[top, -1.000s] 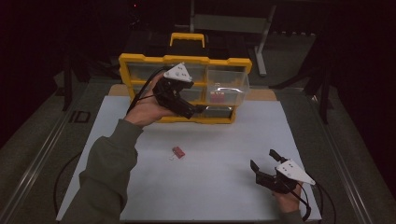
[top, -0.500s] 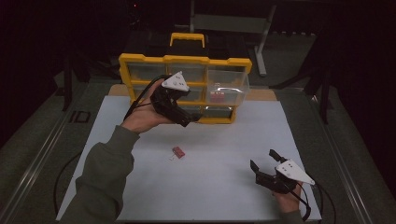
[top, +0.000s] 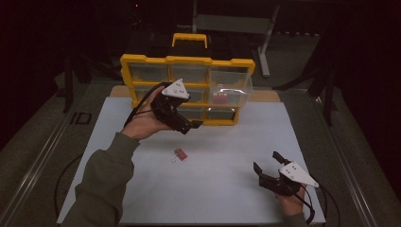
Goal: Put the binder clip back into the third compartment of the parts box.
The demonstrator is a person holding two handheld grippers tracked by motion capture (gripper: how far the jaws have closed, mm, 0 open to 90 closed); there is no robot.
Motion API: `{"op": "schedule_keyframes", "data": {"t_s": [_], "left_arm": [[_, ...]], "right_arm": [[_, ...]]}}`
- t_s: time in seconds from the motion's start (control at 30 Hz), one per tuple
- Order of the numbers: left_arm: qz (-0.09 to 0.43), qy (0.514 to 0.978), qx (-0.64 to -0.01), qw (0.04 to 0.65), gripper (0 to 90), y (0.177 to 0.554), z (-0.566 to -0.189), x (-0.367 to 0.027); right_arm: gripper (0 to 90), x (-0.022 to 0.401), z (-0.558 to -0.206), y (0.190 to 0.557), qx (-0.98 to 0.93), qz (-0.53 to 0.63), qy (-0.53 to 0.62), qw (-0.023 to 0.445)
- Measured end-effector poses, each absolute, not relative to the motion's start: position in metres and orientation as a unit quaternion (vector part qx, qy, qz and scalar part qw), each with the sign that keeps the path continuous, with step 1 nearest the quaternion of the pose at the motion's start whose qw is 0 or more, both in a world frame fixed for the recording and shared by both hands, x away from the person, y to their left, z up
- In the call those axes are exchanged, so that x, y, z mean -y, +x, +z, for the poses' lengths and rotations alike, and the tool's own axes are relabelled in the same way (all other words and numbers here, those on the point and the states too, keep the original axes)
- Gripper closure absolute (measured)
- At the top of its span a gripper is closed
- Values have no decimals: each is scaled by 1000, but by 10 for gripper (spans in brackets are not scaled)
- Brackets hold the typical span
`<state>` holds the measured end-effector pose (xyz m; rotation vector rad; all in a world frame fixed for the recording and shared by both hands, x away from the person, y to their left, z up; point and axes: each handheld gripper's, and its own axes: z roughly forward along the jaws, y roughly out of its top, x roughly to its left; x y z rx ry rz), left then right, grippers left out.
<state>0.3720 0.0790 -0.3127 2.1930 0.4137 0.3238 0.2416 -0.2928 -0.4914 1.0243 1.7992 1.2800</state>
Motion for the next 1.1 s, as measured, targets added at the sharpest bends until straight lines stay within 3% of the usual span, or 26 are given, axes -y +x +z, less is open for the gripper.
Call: {"op": "schedule_keyframes", "data": {"t_s": [1.1], "left_arm": [[119,884,-190,411,75,368,-352,-94]], "right_arm": [[166,292,-492,242,-694,493,395,346]]}}
